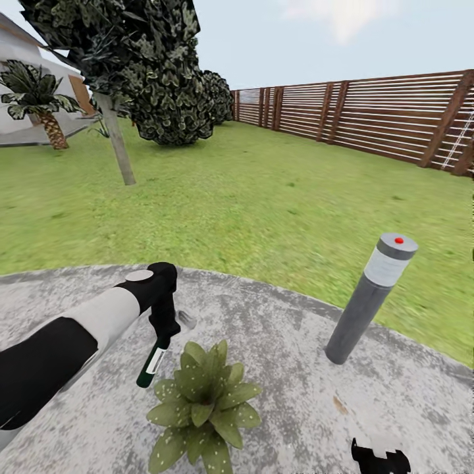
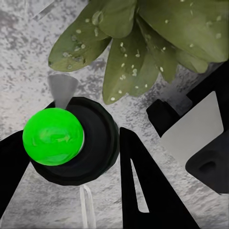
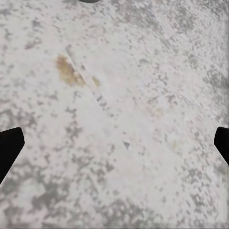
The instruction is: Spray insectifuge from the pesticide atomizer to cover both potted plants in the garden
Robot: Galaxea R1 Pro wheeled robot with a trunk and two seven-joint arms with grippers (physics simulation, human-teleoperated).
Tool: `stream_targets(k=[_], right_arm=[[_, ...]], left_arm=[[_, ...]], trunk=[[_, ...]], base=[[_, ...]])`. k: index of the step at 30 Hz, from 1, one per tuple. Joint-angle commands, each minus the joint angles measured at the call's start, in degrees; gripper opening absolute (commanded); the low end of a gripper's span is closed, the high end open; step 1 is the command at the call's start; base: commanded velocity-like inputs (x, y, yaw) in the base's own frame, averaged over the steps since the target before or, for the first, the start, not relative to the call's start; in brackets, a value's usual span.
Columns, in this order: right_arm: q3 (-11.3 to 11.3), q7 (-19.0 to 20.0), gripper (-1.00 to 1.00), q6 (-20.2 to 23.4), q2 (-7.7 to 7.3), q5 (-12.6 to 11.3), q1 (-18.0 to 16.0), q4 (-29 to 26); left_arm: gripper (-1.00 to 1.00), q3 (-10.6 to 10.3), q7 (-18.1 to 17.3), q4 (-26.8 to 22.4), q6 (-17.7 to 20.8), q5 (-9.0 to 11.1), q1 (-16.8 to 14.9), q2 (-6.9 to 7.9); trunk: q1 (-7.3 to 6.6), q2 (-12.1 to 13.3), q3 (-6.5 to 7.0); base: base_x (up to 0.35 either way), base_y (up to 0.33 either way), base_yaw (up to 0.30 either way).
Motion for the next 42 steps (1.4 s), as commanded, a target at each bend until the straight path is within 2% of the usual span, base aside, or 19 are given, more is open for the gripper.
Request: stream_targets(k=[1,6,9,12,14,17,18,23,30,42], right_arm=[[-0.42,-0.17,1.00,-0.18,0.01,0.60,-0.05,0.08],[-0.42,-0.17,1.00,-0.18,0.01,0.60,-0.05,0.08],[-0.42,-0.17,1.00,-0.18,0.01,0.60,-0.05,0.08],[-0.42,-0.17,1.00,-0.18,0.01,0.60,-0.05,0.08],[-0.42,-0.17,1.00,-0.18,0.01,0.60,-0.05,0.09],[-0.42,-0.17,1.00,-0.18,0.01,0.60,-0.05,0.13],[-0.42,-0.17,1.00,-0.18,0.01,0.60,-0.05,0.11],[-0.42,-0.17,1.00,-0.18,0.01,0.60,-0.05,0.15],[-0.42,-0.17,1.00,-0.18,0.01,0.60,-0.05,0.15],[-0.42,-0.17,1.00,-0.18,0.01,0.60,-0.05,0.12]], left_arm=[[-1.00,0.17,-0.51,-0.11,0.60,-0.59,0.00,0.06],[-1.00,0.05,-0.51,-0.11,0.43,-0.54,0.02,0.04],[-1.00,-2.41,-0.67,0.18,0.30,-2.40,0.06,0.40],[-1.00,-3.34,-0.82,0.10,0.16,-3.03,0.09,2.13],[-1.00,-3.40,-0.80,0.01,-0.15,-3.12,0.25,2.36],[-1.00,-3.35,-0.77,-0.15,-5.32,-3.37,2.14,1.66],[-1.00,-3.33,-0.77,-0.18,-5.82,-3.37,2.34,1.55],[-1.00,-3.19,-0.32,-0.49,-6.25,-3.13,2.18,1.46],[-1.00,-3.21,-0.60,-4.57,-6.02,-3.27,2.11,1.51],[-1.00,-3.23,-0.15,-4.55,-6.17,-3.46,2.59,2.25]], trunk=[[-0.01,-0.02,-0.05],[-0.01,-0.02,-0.05],[-0.01,-0.02,-0.05],[-0.01,-0.02,-0.05],[-0.01,-0.02,-0.05],[-0.01,-0.02,-0.05],[-0.01,-0.02,-0.05],[-0.01,-0.02,-0.05],[-0.01,-0.02,-0.05],[-0.01,-0.02,-0.05]], base=[[0.000,0.000,-0.056],[0.000,0.000,-0.015],[0.000,0.000,-0.001],[0.000,0.000,0.000],[0.000,0.000,0.000],[0.048,0.000,0.000],[0.086,0.000,0.000],[0.092,0.000,0.000],[0.056,0.000,0.000],[0.001,0.086,-0.068]])
